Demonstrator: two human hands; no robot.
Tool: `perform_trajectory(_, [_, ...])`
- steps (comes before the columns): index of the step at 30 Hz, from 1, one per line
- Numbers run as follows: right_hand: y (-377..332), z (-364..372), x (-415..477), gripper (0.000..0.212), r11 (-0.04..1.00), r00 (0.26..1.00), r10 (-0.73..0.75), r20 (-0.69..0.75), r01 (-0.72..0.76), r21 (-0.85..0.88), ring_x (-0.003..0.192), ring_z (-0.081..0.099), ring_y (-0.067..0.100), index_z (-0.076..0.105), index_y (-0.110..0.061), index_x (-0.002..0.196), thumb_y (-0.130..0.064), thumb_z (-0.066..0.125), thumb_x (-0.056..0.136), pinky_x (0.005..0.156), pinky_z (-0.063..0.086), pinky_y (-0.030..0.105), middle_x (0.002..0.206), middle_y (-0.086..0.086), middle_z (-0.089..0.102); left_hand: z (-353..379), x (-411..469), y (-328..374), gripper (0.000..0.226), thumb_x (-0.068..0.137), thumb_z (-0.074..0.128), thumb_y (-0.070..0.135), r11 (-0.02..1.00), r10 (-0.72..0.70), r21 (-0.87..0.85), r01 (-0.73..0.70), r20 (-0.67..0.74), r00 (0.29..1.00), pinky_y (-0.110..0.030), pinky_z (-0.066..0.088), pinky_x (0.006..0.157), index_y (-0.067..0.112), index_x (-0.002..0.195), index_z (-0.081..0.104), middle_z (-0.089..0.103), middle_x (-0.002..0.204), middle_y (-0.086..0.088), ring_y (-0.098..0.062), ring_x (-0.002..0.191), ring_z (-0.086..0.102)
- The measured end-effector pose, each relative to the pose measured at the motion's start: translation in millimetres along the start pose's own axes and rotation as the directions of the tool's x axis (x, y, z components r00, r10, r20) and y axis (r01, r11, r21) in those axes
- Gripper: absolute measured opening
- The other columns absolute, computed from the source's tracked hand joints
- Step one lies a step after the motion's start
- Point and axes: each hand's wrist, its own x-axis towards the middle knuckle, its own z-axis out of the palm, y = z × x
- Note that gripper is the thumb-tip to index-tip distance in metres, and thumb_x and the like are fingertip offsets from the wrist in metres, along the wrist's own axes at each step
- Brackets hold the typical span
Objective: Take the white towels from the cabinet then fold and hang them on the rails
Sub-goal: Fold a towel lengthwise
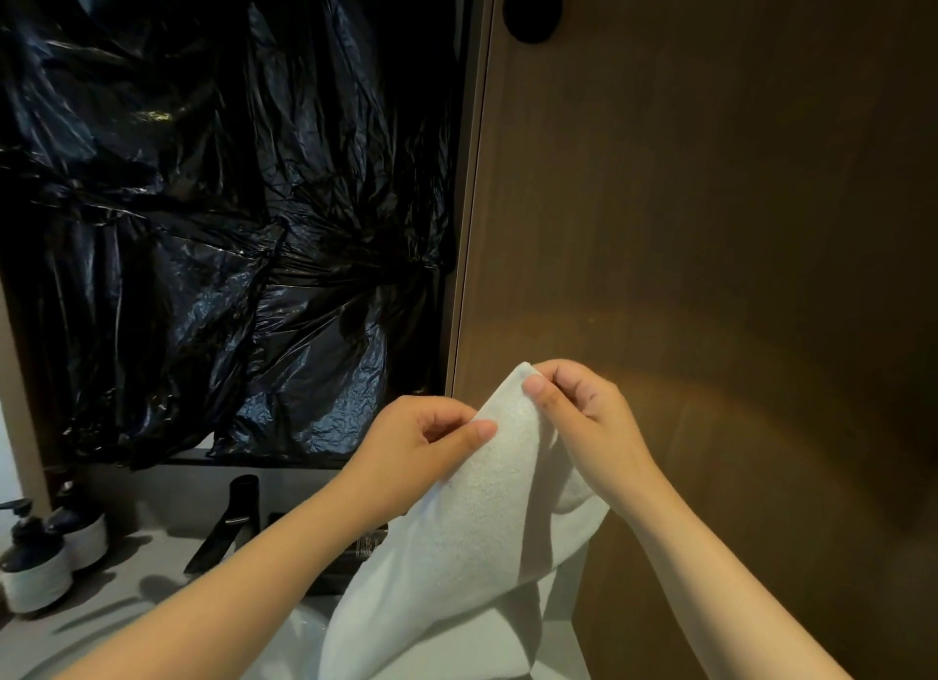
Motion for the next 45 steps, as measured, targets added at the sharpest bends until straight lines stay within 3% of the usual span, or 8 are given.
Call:
perform_trajectory(7, [-9, -23, 22, 0.02, 0.992, 0.98, -0.074, -0.186, 0.054, -0.11, 0.075, 0.057, 0.01, 0.063, -0.023, 0.084, -0.033, 0.053, 0.098, 0.061, 0.046, 0.012, 0.074, -0.009, 0.059, -7, 4, -7, 0.048, 0.079, 0.058, 0.061, 0.997, 0.004, 0.076, -0.009, 0.07, 0.998, -0.048, 0.055, 0.075, 0.016, 0.082, 0.075, 0.07, 0.082, -0.014, -0.033, 0.079, 0.065])
perform_trajectory(11, [-13, -43, 41, 0.022, 0.974, 0.957, -0.136, -0.256, 0.082, -0.212, 0.074, 0.057, 0.013, 0.063, -0.017, 0.083, -0.032, 0.054, 0.097, 0.065, 0.047, 0.024, 0.074, -0.005, 0.059, -3, 5, -12, 0.026, 0.087, 0.064, 0.042, 0.986, 0.022, 0.165, -0.032, 0.062, 0.998, -0.03, 0.05, 0.065, 0.03, 0.065, 0.066, 0.059, 0.062, 0.006, -0.011, 0.059, 0.053])
perform_trajectory(17, [-19, -71, 59, 0.023, 0.934, 0.927, -0.206, -0.312, 0.092, -0.345, 0.073, 0.056, 0.016, 0.062, -0.011, 0.084, -0.028, 0.053, 0.098, 0.064, 0.044, 0.026, 0.075, 0.0, 0.059, -4, 10, -20, 0.067, 0.076, 0.051, 0.063, 0.981, 0.017, 0.193, -0.026, 0.045, 0.999, -0.022, 0.041, 0.059, -0.003, 0.074, 0.061, 0.056, 0.071, -0.019, -0.014, 0.058, 0.047])
perform_trajectory(21, [-17, -82, 62, 0.02, 0.911, 0.913, -0.224, -0.342, 0.071, -0.407, 0.075, 0.057, 0.011, 0.061, -0.017, 0.087, -0.03, 0.053, 0.099, 0.063, 0.042, 0.016, 0.078, -0.008, 0.058, -10, 19, -26, 0.056, 0.084, 0.058, 0.052, 0.977, 0.011, 0.215, -0.016, 0.023, 1.0, -0.023, 0.042, 0.059, -0.003, 0.081, 0.066, 0.06, 0.075, -0.02, -0.025, 0.061, 0.051])
perform_trajectory(27, [-13, -108, 66, 0.021, 0.918, 0.871, -0.205, -0.447, 0.013, -0.396, 0.075, 0.056, 0.011, 0.059, -0.017, 0.089, -0.033, 0.05, 0.1, 0.064, 0.044, 0.019, 0.08, -0.005, 0.058, -23, 22, -42, 0.052, 0.086, 0.063, 0.045, 0.946, -0.067, 0.32, 0.052, 0.036, 0.997, -0.023, 0.036, 0.056, -0.005, 0.071, 0.059, 0.046, 0.058, -0.01, -0.011, 0.052, 0.043])
perform_trajectory(38, [10, -127, 63, 0.017, 0.935, 0.821, -0.121, -0.558, -0.094, -0.341, 0.078, 0.055, 0.008, 0.06, -0.015, 0.098, -0.028, 0.048, 0.101, 0.065, 0.042, 0.017, 0.085, -0.005, 0.058, -57, 50, -39, 0.058, 0.078, 0.07, 0.053, 0.888, -0.183, 0.397, 0.231, -0.154, 0.971, -0.022, 0.019, 0.046, 0.014, 0.05, 0.037, 0.026, 0.048, 0.0, -0.012, 0.043, 0.026])
perform_trajectory(43, [20, -130, 59, 0.021, 0.944, 0.802, -0.07, -0.594, -0.139, -0.299, 0.078, 0.053, 0.009, 0.06, -0.012, 0.102, -0.028, 0.047, 0.102, 0.068, 0.044, 0.02, 0.09, 0.0, 0.058, -66, 54, -40, 0.058, 0.079, 0.071, 0.052, 0.911, -0.158, 0.333, 0.245, -0.266, 0.951, -0.025, 0.029, 0.052, 0.011, 0.045, 0.047, 0.034, 0.044, 0.001, -0.007, 0.041, 0.038])
perform_trajectory(45, [25, -131, 57, 0.02, 0.946, 0.788, -0.05, -0.614, -0.159, -0.282, 0.079, 0.052, 0.009, 0.059, -0.012, 0.103, -0.028, 0.046, 0.102, 0.066, 0.041, 0.017, 0.092, 0.001, 0.058, -69, 56, -38, 0.067, 0.077, 0.068, 0.059, 0.922, -0.107, 0.322, 0.216, -0.323, 0.94, -0.029, 0.032, 0.058, -0.002, 0.053, 0.055, 0.041, 0.049, -0.009, -0.02, 0.048, 0.045])
